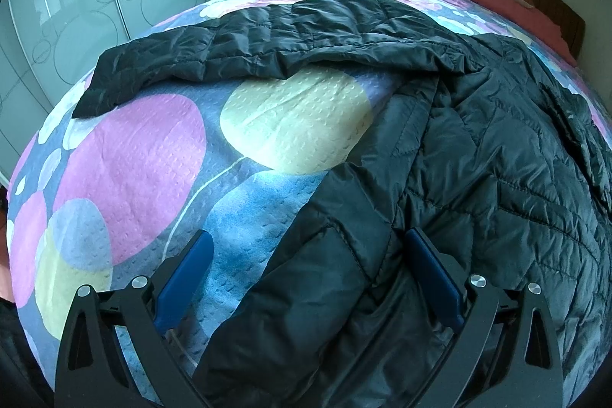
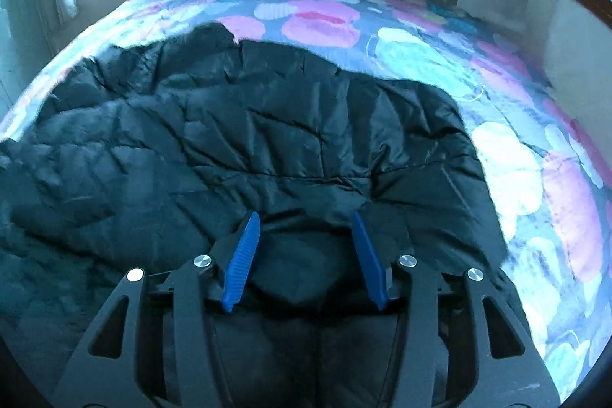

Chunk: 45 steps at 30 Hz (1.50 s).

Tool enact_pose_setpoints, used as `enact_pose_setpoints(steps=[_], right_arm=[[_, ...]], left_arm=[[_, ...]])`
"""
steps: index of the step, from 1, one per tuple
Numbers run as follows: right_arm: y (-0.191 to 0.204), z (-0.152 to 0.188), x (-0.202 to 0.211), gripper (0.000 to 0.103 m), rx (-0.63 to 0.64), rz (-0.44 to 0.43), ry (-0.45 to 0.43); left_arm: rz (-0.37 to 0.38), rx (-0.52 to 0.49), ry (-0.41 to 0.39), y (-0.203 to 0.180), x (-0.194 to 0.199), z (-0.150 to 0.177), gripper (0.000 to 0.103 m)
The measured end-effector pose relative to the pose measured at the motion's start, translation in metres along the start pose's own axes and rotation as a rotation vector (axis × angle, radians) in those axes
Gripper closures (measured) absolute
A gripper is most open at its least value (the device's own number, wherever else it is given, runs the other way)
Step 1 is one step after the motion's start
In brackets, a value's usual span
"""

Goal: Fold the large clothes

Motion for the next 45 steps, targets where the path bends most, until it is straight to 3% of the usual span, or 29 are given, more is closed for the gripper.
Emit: enact_pose_setpoints(steps=[5,12,22,27,31,35,45], right_arm=[[-0.023,-0.004,0.020,0.042,0.030,0.096,-0.064],[-0.028,0.011,-0.006,0.041,0.047,0.124,-0.021],[-0.028,0.020,-0.018,0.039,0.044,0.136,-0.025],[-0.027,0.020,-0.018,0.039,0.037,0.130,-0.027],[-0.027,0.020,-0.017,0.039,0.035,0.130,-0.030],[-0.027,0.020,-0.017,0.039,0.036,0.130,-0.029],[-0.027,0.020,-0.017,0.039,0.036,0.130,-0.030]], left_arm=[[0.001,0.001,0.000,0.000,0.000,0.000,0.004],[-0.001,-0.001,0.001,0.000,0.000,0.000,0.004],[0.005,0.005,0.003,-0.001,-0.001,0.001,0.004],[0.071,0.027,0.017,0.004,0.006,-0.004,0.004],[0.105,0.078,-0.053,0.025,0.022,-0.023,0.004],[0.067,0.109,-0.090,0.058,0.018,-0.040,0.004],[0.011,0.316,-0.073,0.160,-0.049,-0.068,0.004]])
Point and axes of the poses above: each gripper's, at about its wrist camera, not at the fingertips, and x roughly against the way its jaws point, y to its left, z to its underside, the point moved 9 cm from there along -x, roughly the way its jaws point, and after that the axes turned 10 degrees about -y, right-handed, at the moved point
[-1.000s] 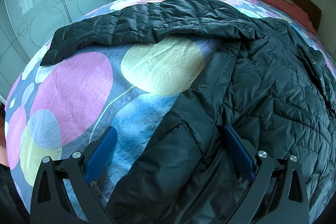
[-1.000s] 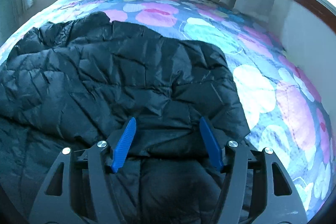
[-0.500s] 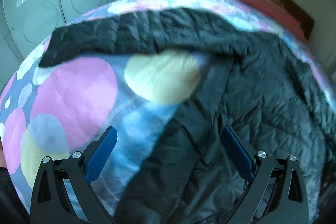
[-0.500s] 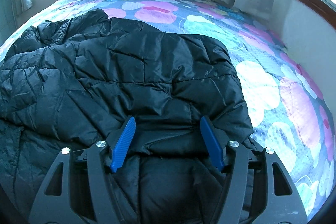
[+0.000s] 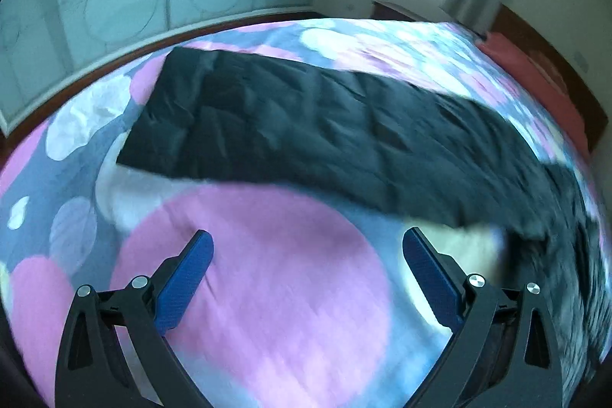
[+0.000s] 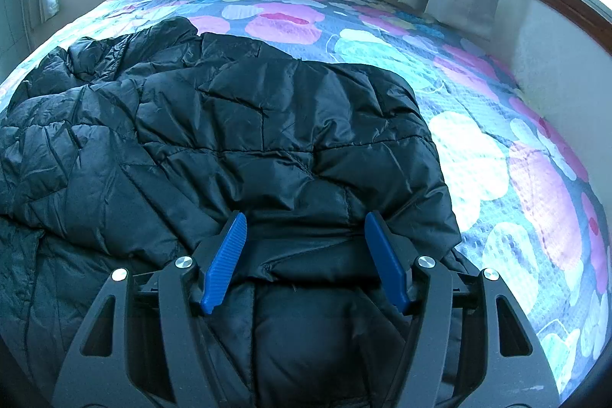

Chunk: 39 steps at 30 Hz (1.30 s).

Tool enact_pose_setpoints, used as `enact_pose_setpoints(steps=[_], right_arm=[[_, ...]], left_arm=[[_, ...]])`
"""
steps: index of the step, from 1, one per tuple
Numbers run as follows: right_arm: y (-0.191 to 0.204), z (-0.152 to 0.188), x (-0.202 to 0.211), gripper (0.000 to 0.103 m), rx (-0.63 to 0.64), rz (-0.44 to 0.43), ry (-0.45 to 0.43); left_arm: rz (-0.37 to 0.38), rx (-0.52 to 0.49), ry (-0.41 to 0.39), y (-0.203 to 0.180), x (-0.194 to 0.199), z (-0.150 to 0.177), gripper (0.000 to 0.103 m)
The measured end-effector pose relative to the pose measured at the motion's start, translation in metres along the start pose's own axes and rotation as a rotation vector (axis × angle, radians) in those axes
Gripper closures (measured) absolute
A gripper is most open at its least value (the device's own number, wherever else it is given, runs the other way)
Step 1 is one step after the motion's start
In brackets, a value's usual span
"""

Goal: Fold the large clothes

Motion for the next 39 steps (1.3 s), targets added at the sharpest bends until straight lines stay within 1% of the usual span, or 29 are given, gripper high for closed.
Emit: enact_pose_setpoints(steps=[3,6,8,10,11,12,13,14,15,16,17,19,20,23,25,26,30,33,34,35,39], right_arm=[[0.000,0.000,0.000,0.039,0.000,0.000,0.000],[0.000,0.000,0.000,0.039,0.002,0.002,-0.001],[0.000,0.000,0.000,0.039,0.002,0.001,-0.001],[0.000,0.000,0.000,0.039,0.002,0.001,-0.002],[0.000,0.000,0.000,0.039,0.002,0.001,-0.002],[0.001,0.000,0.000,0.039,0.002,0.000,-0.001],[0.001,0.000,0.000,0.039,0.003,0.002,-0.002],[0.001,0.000,0.000,0.039,0.004,0.003,-0.002],[0.000,0.000,0.000,0.038,0.004,0.002,-0.002],[-0.001,0.000,0.000,0.038,0.004,0.003,-0.002],[-0.002,0.000,0.000,0.038,0.005,0.003,-0.002],[-0.001,0.000,0.000,0.038,0.003,0.002,-0.002],[-0.001,0.000,0.000,0.038,0.003,0.002,-0.002],[0.000,0.000,0.000,0.038,0.004,0.003,-0.003],[-0.002,-0.001,0.000,0.037,0.002,0.000,-0.003],[-0.001,-0.001,-0.001,0.037,0.002,0.000,-0.003],[-0.003,-0.001,-0.001,0.037,-0.002,-0.003,-0.004],[-0.004,-0.002,-0.001,0.037,-0.008,-0.007,-0.005],[-0.006,-0.003,-0.002,0.036,-0.011,-0.011,-0.005],[-0.006,-0.003,-0.002,0.036,-0.012,-0.013,-0.006],[-0.006,-0.003,-0.002,0.033,-0.023,-0.030,-0.009]], left_arm=[[0.036,0.066,-0.032,0.015,-0.019,-0.019,0.004],[0.081,0.130,-0.032,0.022,-0.035,-0.034,0.004],[0.093,0.155,-0.027,0.025,-0.040,-0.042,0.005],[0.099,0.185,-0.036,0.029,-0.040,-0.049,0.007],[0.081,0.193,-0.045,0.033,-0.039,-0.050,0.025],[0.053,0.193,-0.059,0.038,-0.037,-0.052,0.036],[0.048,0.203,-0.067,0.042,-0.038,-0.054,0.048],[0.063,0.227,-0.079,0.046,-0.036,-0.054,0.059],[0.076,0.257,-0.092,0.052,-0.034,-0.057,0.065],[0.098,0.274,-0.097,0.054,-0.031,-0.058,0.074],[0.110,0.279,-0.098,0.053,-0.030,-0.060,0.081],[0.101,0.246,-0.106,0.049,-0.026,-0.064,0.089],[0.094,0.212,-0.122,0.044,-0.020,-0.067,0.092],[0.083,0.113,-0.181,0.018,0.001,-0.076,0.093],[0.097,0.057,-0.216,-0.004,0.013,-0.084,0.093],[0.113,0.028,-0.232,-0.018,0.021,-0.086,0.093],[0.216,-0.066,-0.265,-0.083,0.050,-0.086,0.093],[0.305,-0.167,-0.274,-0.145,0.069,-0.073,0.093],[0.322,-0.193,-0.273,-0.160,0.071,-0.068,0.093],[0.355,-0.238,-0.269,-0.187,0.077,-0.059,0.093],[0.440,-0.346,-0.237,-0.262,0.086,-0.027,0.093]])
Point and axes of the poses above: each gripper's, at about its wrist camera, not at the fingertips, and x roughly against the way its jaws point, y to its left, z to its underside, the point moved 9 cm from there along -x, roughly the way its jaws point, and after that the axes turned 10 degrees about -y, right-handed, at the moved point
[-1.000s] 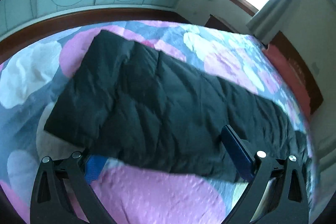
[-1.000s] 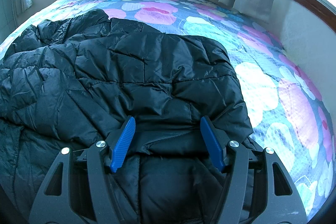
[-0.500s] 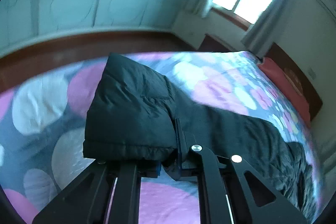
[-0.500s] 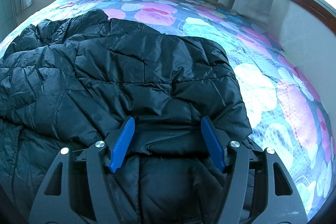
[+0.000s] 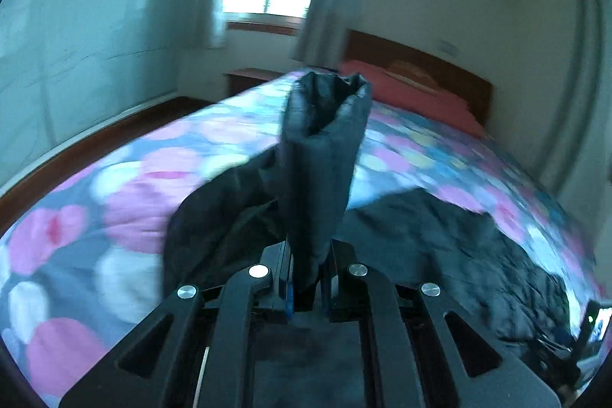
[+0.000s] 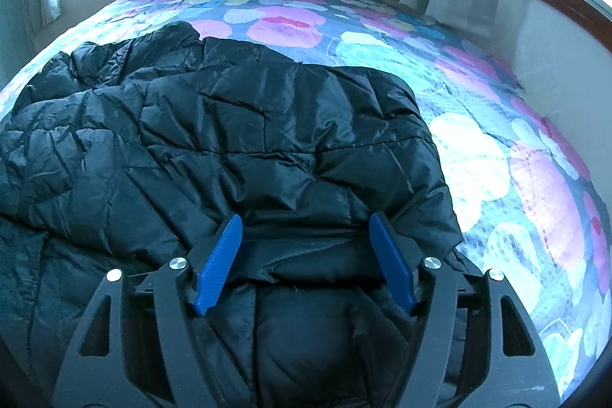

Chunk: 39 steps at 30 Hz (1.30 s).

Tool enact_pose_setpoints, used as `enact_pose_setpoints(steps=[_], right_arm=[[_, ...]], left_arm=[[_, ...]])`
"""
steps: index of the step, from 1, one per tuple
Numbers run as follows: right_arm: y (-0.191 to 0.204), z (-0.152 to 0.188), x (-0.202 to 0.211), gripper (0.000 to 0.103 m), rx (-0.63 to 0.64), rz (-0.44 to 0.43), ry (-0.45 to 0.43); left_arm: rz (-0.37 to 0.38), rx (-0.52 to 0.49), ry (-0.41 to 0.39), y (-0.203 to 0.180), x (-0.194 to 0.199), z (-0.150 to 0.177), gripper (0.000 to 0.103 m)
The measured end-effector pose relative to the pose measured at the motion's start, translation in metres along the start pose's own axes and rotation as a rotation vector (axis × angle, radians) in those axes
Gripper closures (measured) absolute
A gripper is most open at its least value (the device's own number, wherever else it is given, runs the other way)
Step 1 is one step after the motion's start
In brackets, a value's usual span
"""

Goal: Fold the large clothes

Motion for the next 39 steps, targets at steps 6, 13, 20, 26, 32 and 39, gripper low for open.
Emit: enact_pose_setpoints(steps=[6,13,20,26,32,39], right_arm=[[-0.004,-0.002,-0.001,0.031,-0.009,-0.015,-0.002],[-0.002,-0.002,0.000,0.026,-0.018,-0.035,-0.003],[0.004,-0.001,0.004,0.023,-0.023,-0.050,-0.006],[0.001,-0.002,0.014,0.023,-0.040,-0.084,0.007],[0.002,-0.009,0.042,0.023,-0.077,-0.126,-0.007],[0.040,-0.042,0.054,0.023,-0.128,-0.232,-0.023]], left_arm=[[0.125,-0.114,0.076,-0.111,-0.031,0.034,0.093],[0.208,-0.245,0.143,-0.202,-0.047,0.083,0.093],[0.249,-0.343,0.205,-0.244,-0.059,0.120,0.091],[0.287,-0.346,0.176,-0.246,-0.030,0.106,0.043],[0.262,-0.360,0.105,-0.222,-0.002,0.080,0.037],[0.137,-0.323,0.072,-0.144,0.005,0.058,0.037]])
Point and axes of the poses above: each gripper's, at about its wrist camera, not at the fingertips, and x roughly against the way its jaws point, y to its left, z to its underside, the point moved 9 cm from there along -x, roughly the way its jaws point, and after that the axes turned 10 degrees about -y, right-handed, at the moved point
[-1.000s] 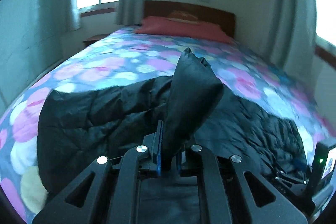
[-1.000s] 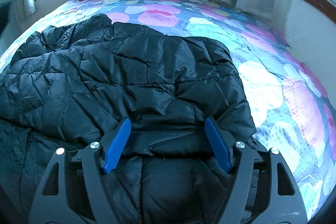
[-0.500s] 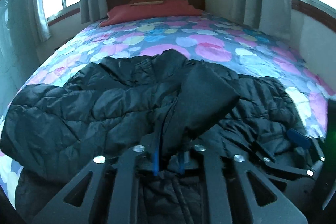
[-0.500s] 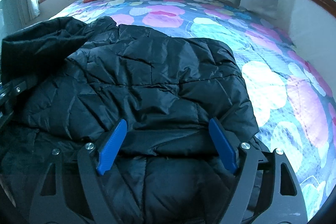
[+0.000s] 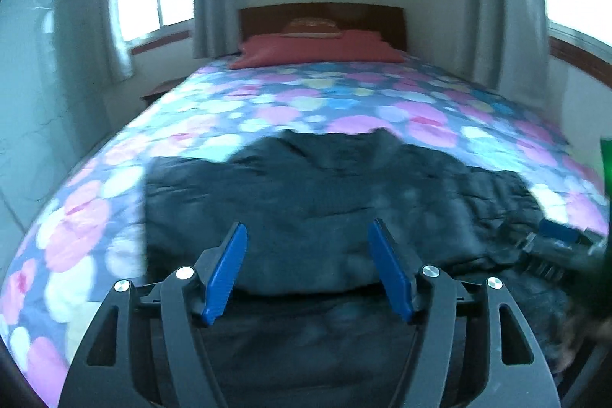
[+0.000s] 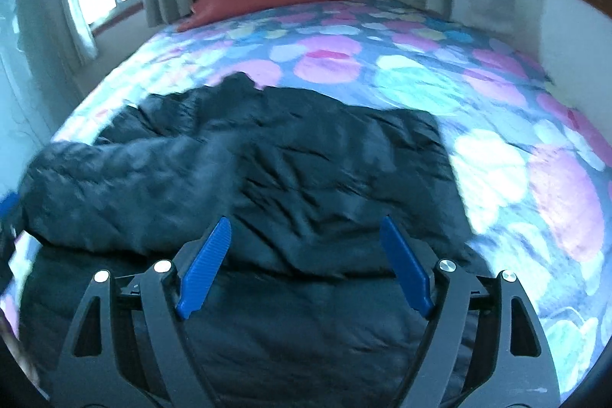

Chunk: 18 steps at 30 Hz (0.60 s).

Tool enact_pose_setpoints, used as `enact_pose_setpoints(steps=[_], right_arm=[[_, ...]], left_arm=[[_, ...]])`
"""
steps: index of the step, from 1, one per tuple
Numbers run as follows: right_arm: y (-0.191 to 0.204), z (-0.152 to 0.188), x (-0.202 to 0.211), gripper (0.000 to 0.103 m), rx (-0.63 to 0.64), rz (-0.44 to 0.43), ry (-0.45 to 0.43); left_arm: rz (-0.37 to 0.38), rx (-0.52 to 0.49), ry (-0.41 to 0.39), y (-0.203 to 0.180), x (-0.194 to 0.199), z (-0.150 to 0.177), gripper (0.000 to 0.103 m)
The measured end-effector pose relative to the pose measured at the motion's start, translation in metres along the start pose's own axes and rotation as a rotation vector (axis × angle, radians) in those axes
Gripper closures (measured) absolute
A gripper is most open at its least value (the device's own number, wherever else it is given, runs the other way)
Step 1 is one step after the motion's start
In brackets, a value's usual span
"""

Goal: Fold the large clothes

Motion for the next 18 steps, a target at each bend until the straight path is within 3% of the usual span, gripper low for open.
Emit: enact_pose_setpoints(steps=[6,8,9,13,18], right_arm=[[0.032,0.003,-0.048,0.024,-0.017,-0.023,0.078],[0.043,0.013,-0.064,0.049,-0.049,-0.081,0.147],[0.047,0.015,-0.066,0.076,-0.066,-0.109,0.164],[0.043,0.001,-0.051,0.086,-0.031,-0.090,0.099],[-0.006,-0.014,-0.045,0.087,0.009,0.041,0.044]], left_arm=[[-0.124,0.054,0.018,0.073,0.002,0.018,0.037],[-0.145,0.081,0.030,0.089,0.001,0.023,0.037],[-0.153,0.091,0.034,0.096,0.000,0.025,0.037],[-0.176,0.086,0.033,0.113,-0.003,0.027,0.037],[-0.175,0.078,0.038,0.119,-0.015,0.028,0.037]])
Point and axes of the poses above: each gripper's, at about its wrist camera, not at the fingertips, and x roughly against the way its jaws point, y to its left, z to its underside, the point moved 9 cm from there along -x, roughly the way its jaws point, and after that the axes turned 10 degrees about -y, right-handed, at the moved point
